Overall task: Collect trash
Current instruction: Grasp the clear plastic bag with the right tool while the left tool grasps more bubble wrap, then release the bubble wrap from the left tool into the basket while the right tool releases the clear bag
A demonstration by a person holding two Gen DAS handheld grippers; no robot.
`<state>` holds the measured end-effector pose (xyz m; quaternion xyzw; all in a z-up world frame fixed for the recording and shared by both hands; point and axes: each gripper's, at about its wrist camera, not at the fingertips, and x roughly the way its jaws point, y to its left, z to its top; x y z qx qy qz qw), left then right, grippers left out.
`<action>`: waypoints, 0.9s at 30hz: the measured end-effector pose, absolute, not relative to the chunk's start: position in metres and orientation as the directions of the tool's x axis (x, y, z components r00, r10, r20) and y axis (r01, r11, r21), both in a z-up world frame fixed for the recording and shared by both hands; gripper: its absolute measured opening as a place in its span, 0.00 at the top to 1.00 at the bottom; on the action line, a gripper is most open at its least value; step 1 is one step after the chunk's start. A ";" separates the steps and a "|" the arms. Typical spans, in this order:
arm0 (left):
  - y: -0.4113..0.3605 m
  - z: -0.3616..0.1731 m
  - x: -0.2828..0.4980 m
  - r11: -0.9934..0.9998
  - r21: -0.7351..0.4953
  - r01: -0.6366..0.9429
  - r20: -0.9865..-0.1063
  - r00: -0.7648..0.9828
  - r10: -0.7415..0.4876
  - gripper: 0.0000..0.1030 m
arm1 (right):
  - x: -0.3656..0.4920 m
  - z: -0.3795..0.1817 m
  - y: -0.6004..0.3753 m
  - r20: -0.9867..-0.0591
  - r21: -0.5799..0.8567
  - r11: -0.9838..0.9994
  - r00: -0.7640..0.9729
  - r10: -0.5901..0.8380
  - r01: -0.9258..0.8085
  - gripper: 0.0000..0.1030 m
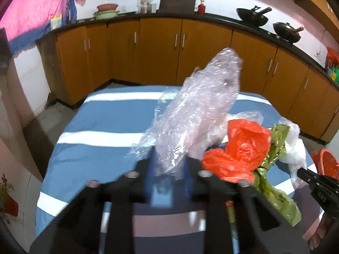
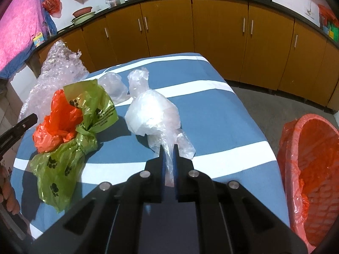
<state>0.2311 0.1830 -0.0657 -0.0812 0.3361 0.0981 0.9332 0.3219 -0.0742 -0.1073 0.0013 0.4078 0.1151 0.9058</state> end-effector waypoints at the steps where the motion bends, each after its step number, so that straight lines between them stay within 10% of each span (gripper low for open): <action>1: 0.186 -0.066 0.229 0.964 -0.095 -0.249 -0.646 0.752 0.131 0.93 | 0.320 -0.107 -0.074 -0.737 0.095 0.973 0.643 0.210 -0.209 0.93; 27: 0.197 -0.010 0.179 0.944 -0.103 -0.315 -0.562 0.801 0.206 0.97 | 0.273 -0.056 -0.105 -0.667 0.106 0.974 0.712 0.221 -0.203 0.93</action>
